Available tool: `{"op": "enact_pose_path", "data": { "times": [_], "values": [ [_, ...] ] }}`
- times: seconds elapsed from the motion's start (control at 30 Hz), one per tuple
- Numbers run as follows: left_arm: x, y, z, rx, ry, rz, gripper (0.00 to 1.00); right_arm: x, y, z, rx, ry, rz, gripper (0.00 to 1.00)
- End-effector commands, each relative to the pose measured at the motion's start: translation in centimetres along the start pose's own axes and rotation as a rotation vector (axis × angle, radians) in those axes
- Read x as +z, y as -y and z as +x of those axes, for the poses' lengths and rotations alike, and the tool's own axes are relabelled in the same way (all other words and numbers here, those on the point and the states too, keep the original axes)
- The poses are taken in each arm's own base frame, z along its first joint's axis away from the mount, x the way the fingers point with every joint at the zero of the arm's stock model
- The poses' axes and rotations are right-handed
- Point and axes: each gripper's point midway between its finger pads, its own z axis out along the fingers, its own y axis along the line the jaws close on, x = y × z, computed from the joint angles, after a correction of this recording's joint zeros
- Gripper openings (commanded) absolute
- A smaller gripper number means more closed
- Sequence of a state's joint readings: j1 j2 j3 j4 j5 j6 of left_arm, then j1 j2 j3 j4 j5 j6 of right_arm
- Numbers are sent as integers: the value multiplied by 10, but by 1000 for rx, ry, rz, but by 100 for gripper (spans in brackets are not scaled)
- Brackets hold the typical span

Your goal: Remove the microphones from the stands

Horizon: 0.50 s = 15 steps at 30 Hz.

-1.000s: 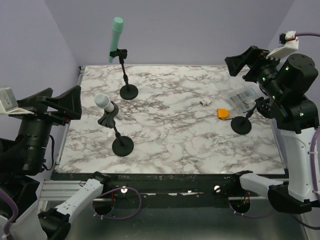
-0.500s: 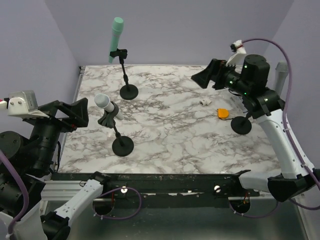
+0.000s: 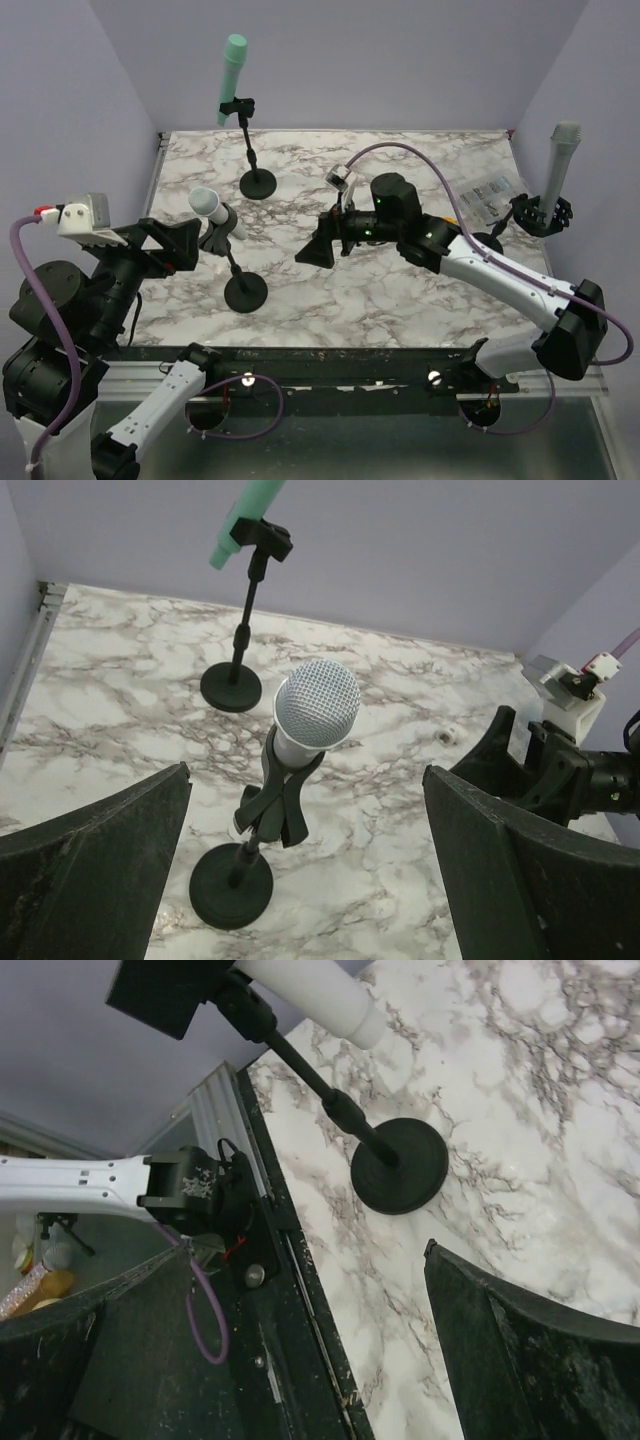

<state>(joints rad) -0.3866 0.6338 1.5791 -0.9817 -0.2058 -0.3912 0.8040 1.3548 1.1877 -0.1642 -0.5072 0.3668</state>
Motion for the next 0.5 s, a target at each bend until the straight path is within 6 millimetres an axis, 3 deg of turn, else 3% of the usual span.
{"op": "enact_pose_path", "data": {
  "times": [0.0,0.23,0.4,0.47],
  "values": [
    [10,10,29,-9,-105,59,98,28,-18,-3,-105,51,-91,100],
    [46,3,58,33,-185,12,97,50,-17,18,-74,23,-82,100],
    [67,4,64,35,-157,14,93,47,-8,16,-71,39,-17,100],
    [74,2,64,49,-140,7,87,44,-4,16,-75,42,10,100]
  ]
}}
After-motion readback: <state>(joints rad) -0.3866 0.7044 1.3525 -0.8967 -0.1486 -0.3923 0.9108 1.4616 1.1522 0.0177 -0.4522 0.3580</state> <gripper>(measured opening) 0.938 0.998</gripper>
